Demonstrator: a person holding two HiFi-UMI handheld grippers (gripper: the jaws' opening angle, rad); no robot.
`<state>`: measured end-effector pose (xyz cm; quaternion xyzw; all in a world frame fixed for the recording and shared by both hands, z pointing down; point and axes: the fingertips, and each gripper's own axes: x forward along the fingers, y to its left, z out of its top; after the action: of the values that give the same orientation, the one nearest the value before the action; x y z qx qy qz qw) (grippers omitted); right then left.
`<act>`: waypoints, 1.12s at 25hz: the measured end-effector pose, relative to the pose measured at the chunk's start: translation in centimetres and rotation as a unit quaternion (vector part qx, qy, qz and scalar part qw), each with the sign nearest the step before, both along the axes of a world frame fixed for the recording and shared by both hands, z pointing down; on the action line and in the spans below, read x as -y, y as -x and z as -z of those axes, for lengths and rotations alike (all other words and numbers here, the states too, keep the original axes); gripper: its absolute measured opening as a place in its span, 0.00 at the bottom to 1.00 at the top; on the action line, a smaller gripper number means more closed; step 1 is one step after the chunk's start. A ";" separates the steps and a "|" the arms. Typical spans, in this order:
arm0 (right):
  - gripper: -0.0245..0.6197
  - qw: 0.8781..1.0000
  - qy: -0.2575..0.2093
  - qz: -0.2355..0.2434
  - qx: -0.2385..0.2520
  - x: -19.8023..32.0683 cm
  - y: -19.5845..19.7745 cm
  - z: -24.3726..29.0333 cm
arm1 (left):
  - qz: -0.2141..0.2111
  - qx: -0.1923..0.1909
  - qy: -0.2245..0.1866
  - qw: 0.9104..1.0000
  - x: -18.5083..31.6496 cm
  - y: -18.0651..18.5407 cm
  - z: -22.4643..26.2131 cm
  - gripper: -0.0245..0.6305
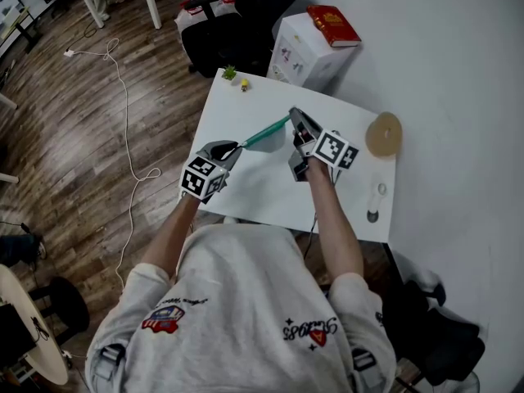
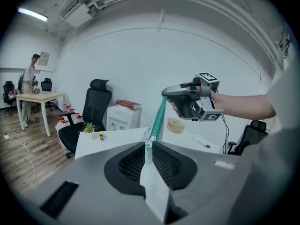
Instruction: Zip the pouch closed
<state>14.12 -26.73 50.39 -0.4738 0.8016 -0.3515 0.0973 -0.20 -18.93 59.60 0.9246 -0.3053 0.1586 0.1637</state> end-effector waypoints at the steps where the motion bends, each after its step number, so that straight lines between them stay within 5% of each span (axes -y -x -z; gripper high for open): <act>1: 0.07 1.000 -0.007 0.002 -0.010 0.0 0.2 0.2 | 0.009 -0.003 0.004 1.000 0.2 0.4 -0.1 0.10; 7: 0.07 0.997 -0.032 -0.002 -0.063 0.4 -0.4 0.7 | 0.055 -0.014 -0.009 0.998 2.3 2.9 1.0 0.10; 12: 0.07 0.993 -0.041 -0.017 -0.109 0.2 -2.2 0.2 | 0.051 0.017 -0.044 0.998 4.2 3.9 3.6 0.05; 19: 0.07 0.987 -0.081 -0.033 -0.133 -0.1 -2.5 1.7 | 0.081 -0.014 -0.094 0.992 5.7 4.8 8.0 0.04; 28: 0.07 0.965 -0.160 -0.033 -0.204 -0.6 -2.1 5.5 | 0.097 -0.049 -0.113 0.988 6.3 5.3 10.0 0.04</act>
<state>16.20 -26.14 44.90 -0.5397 0.8344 -0.1108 0.0177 -5.47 -25.19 49.65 0.9100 -0.4007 0.0605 0.0873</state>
